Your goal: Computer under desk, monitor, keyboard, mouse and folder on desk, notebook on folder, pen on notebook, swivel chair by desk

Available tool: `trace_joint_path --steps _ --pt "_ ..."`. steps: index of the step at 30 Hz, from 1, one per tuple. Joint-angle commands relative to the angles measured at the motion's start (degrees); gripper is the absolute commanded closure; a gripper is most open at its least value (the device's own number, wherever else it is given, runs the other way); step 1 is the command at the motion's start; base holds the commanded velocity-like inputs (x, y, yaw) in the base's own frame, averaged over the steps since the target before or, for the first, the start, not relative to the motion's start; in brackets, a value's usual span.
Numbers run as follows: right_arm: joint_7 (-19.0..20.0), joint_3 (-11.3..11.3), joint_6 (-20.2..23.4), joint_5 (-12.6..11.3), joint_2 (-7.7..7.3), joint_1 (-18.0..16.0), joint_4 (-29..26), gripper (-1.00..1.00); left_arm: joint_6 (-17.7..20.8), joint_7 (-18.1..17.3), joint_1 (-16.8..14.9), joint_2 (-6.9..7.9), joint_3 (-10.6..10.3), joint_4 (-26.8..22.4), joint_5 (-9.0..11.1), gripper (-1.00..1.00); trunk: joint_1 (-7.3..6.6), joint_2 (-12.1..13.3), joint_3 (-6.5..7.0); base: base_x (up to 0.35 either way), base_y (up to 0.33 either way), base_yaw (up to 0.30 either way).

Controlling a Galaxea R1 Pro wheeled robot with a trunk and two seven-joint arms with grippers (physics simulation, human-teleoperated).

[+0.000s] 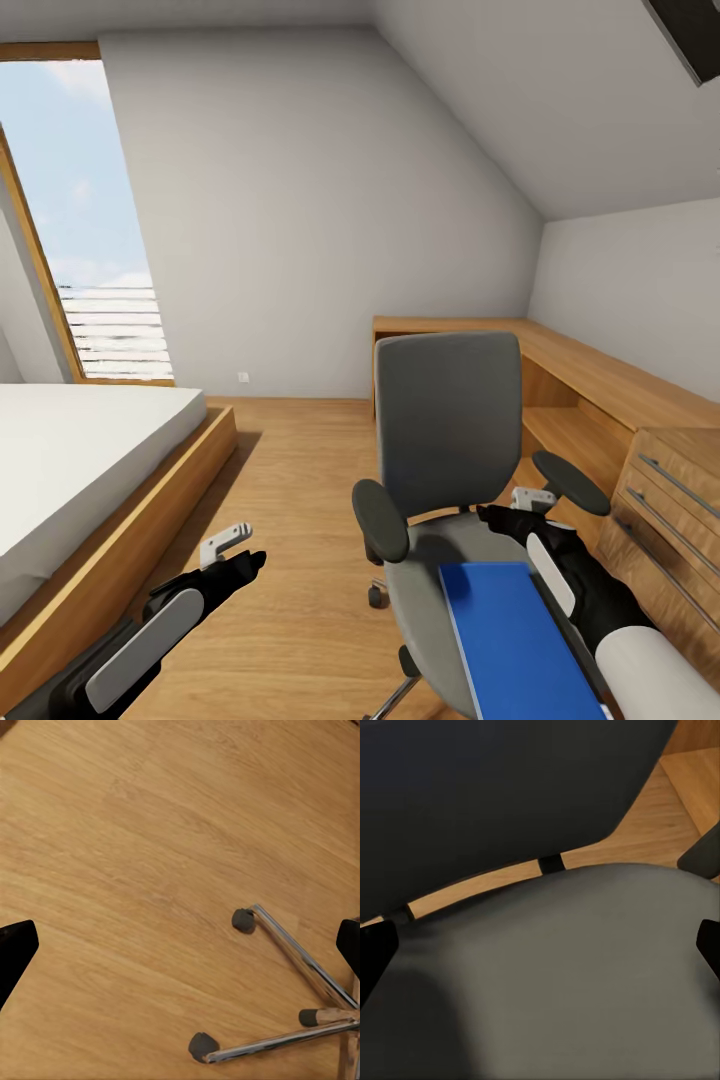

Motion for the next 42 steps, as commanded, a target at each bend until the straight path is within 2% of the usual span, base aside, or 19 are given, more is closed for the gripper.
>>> trace_joint_path --steps 1,17,22,26,32,34,35,39,41,42 --pt "-0.36 0.24 0.20 -0.50 -0.07 -0.03 -0.12 -1.00 0.08 0.35 -0.07 0.04 -0.11 -0.08 0.23 -1.00 -0.01 -0.03 -0.07 0.000 0.000 0.000" --pt "-0.33 0.09 0.34 -0.81 -0.10 1.20 -3.02 -1.00 0.08 0.44 -0.07 0.11 -0.11 -0.08 0.21 -1.00 -0.01 -0.03 -0.06 0.000 0.000 0.000" --pt "-0.39 0.03 0.38 -2.74 -0.19 1.99 -4.67 -1.00 0.08 0.44 -0.07 0.11 -0.11 -0.08 0.21 -1.00 -0.01 -0.03 -0.06 0.000 0.000 0.000" --pt "-0.49 -0.06 0.42 -3.72 -0.37 4.36 -9.46 -1.00 0.08 0.44 -0.07 0.11 -0.09 -0.08 0.21 -1.00 -0.01 -0.03 -0.06 0.000 0.000 0.000" --pt "-0.82 -0.31 2.45 -4.43 -0.38 10.87 -21.58 -1.00 0.08 0.44 -0.07 0.18 -0.01 -0.08 0.21 -1.00 -0.01 -0.03 -0.06 0.000 0.000 0.000" --pt "-1.47 -1.87 3.71 -6.40 -0.37 13.78 -27.22 -1.00 0.08 0.44 -0.07 0.19 0.03 -0.08 0.21 -1.00 -0.01 -0.03 -0.06 0.000 0.000 0.000" --pt "-2.02 -3.77 4.11 -8.33 -0.35 15.19 -29.89 -1.00 0.08 0.44 -0.07 0.19 0.02 -0.13 0.21 -1.00 -0.01 -0.03 -0.06 0.000 0.000 0.000" --pt "-2.40 -7.35 4.34 -11.16 -0.34 15.93 -31.33 -1.00 0.08 0.44 -0.07 0.20 0.00 -0.10 0.21 -1.00 -0.01 -0.03 -0.06 0.000 0.000 0.000" --pt "-2.50 -9.29 4.44 -13.53 -0.34 16.16 -31.87 -1.00 0.08 0.44 -0.07 0.20 -0.02 -0.09 0.21 -1.00 -0.01 -0.03 -0.06 0.000 0.000 -0.006" --pt "-2.50 -9.47 4.45 -13.78 -0.34 16.18 -31.90 -1.00 0.08 0.44 -0.07 0.20 -0.02 -0.09 0.21 -1.00 -0.01 -0.03 -0.06 0.000 0.000 -0.018"
